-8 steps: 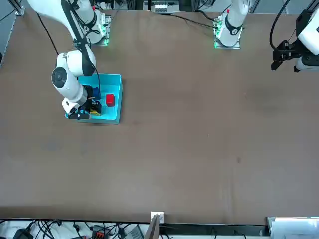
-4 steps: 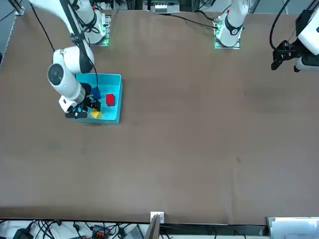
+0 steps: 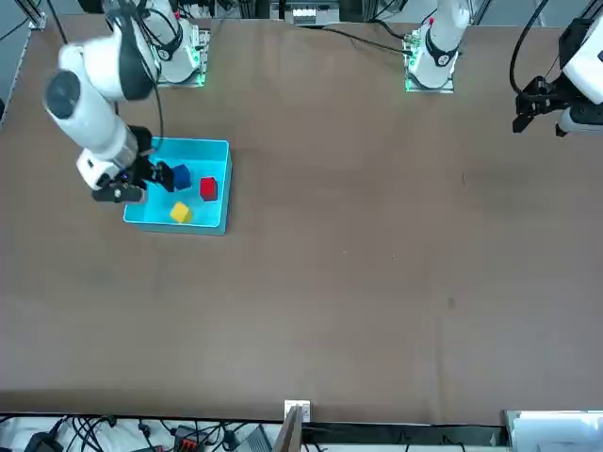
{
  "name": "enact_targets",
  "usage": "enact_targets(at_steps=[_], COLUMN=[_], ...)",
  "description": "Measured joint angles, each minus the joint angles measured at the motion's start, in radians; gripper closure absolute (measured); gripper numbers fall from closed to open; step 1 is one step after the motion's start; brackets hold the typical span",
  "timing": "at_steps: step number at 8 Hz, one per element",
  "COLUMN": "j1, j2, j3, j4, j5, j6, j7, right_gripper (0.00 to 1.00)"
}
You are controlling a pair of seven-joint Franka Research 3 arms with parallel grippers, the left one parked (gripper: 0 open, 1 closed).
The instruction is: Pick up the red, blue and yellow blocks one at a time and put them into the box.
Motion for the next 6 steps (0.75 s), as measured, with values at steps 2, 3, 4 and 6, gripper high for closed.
enact_targets(at_steps=[2,3,4,6], j1=[-0.003,-0.011,-0.034,-0.101], j2=[0.000,0.004,0.006,0.006], j3=[-0.002,-0.004,-0.006,-0.010], j4=[0.199,0.260,0.307,0.384], j5=[0.000,0.000,-0.002,-0.001], j6=[-0.150,-0.194,-0.247,-0.333], j7=[-0.022,-0.058,-0.121,-0.238], right_gripper=[0.00,0.00,0.00,0.00])
